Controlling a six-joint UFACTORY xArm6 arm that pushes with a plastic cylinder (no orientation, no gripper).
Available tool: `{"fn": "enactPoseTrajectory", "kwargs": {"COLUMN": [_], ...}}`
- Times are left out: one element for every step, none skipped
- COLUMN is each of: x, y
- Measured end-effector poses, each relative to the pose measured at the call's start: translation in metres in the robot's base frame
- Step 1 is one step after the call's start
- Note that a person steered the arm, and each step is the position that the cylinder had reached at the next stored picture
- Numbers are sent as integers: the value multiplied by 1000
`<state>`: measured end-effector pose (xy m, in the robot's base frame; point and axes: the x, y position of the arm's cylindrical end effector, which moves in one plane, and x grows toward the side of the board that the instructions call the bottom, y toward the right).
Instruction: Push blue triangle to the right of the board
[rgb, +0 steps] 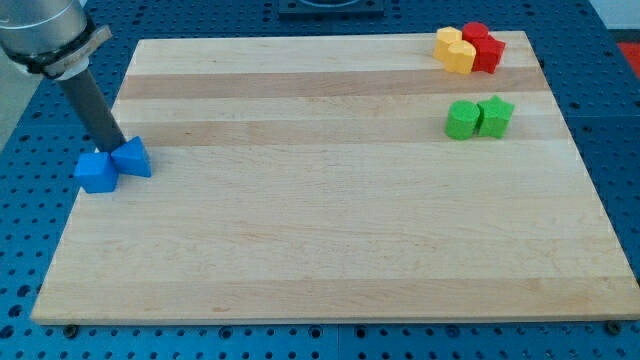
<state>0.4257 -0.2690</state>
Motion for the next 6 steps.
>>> {"fn": "enactPoseTrajectory", "kwargs": {"x": [15, 22, 23, 25, 35, 37], "y": [26, 79, 119, 94, 85, 138]}}
